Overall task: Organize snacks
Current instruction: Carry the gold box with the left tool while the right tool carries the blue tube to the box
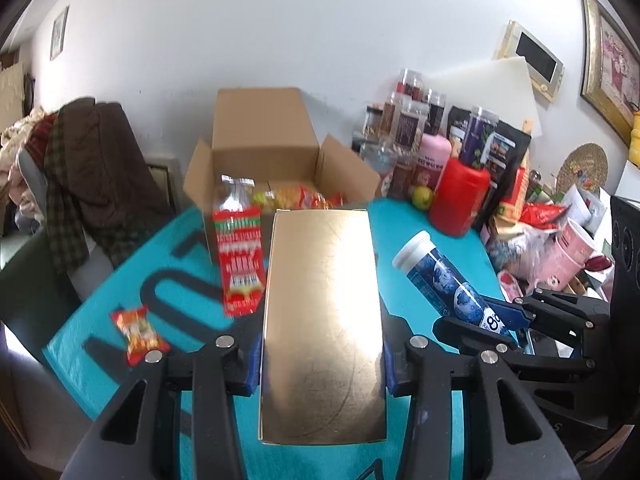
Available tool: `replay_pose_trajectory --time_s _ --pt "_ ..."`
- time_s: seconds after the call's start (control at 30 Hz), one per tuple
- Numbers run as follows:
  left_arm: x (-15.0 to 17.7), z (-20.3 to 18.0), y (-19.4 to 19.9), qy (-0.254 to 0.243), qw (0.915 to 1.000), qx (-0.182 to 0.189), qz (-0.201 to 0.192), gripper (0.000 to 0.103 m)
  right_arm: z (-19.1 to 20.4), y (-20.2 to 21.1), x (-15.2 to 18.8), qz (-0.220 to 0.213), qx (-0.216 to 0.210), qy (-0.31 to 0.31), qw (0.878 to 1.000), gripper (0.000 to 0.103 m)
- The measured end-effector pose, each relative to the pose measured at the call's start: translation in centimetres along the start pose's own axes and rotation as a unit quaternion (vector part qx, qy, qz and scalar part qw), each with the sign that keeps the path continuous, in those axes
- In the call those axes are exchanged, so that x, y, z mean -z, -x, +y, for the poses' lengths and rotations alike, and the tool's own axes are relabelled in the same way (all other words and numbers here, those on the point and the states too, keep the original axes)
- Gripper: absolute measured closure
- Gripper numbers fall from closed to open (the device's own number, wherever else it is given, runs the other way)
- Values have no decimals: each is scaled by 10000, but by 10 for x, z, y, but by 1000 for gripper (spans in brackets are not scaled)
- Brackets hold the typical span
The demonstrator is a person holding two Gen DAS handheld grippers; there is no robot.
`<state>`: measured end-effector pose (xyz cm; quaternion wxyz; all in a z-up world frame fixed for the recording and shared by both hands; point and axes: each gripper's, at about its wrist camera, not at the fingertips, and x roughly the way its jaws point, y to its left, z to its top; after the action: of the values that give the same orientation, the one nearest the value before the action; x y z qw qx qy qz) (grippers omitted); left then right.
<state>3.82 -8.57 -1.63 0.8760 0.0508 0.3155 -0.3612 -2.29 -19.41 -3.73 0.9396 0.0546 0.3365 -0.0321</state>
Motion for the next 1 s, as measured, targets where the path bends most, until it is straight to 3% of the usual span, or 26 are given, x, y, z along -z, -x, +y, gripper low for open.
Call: replay_pose_trajectory --time_s 0.43,1.0 --pt "-62 6 -29 -90 9992 123 -380 59 -7 -12 -69 -421 -3 486 9979 75" --pt "-146 30 -103 -224 9977 118 -626 59 -44 -71 -157 -844 238 569 9945 75"
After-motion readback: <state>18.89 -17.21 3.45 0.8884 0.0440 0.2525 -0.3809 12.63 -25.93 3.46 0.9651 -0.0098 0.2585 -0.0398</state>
